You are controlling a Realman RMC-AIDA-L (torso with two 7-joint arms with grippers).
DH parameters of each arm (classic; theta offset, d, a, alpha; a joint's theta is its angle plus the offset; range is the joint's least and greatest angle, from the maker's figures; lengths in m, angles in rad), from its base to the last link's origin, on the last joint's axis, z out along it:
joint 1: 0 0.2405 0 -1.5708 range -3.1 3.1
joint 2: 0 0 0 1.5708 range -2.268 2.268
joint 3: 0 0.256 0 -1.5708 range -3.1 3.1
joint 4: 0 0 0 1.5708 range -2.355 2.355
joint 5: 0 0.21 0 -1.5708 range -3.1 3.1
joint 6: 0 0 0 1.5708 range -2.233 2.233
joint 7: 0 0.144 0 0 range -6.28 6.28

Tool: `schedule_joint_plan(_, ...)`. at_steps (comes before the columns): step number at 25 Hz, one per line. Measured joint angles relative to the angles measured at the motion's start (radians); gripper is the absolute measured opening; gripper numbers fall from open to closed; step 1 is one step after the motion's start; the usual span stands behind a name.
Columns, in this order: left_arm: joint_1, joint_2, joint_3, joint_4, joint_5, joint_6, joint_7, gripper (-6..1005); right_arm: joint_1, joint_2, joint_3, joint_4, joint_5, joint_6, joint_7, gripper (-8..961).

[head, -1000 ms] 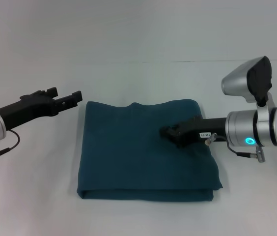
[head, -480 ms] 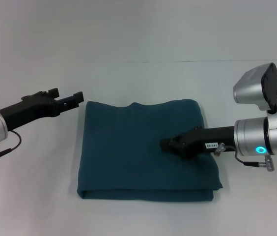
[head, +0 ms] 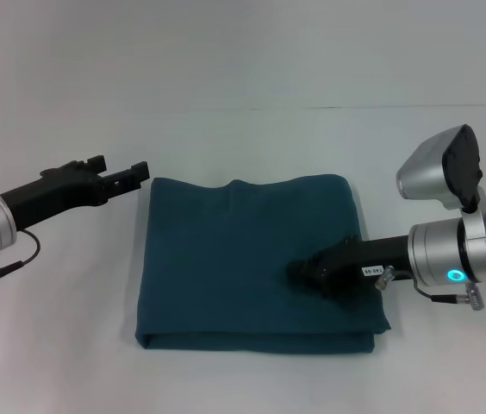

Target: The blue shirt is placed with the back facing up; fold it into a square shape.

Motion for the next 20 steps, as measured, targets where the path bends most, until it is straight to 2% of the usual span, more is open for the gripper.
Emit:
schedule_joint_plan(10, -0.003, 0.001, -0.003, 0.000, 0.000, -0.003, 0.000, 937, -0.010, 0.001, 0.009, -0.021, 0.004, -0.004, -0.014, -1)
schedule_joint_plan(20, 0.000, 0.000, -0.004, 0.001, 0.000, -0.003, 0.000, 936, -0.023, -0.022, 0.010, -0.016, -0.003, -0.024, -0.002, -2)
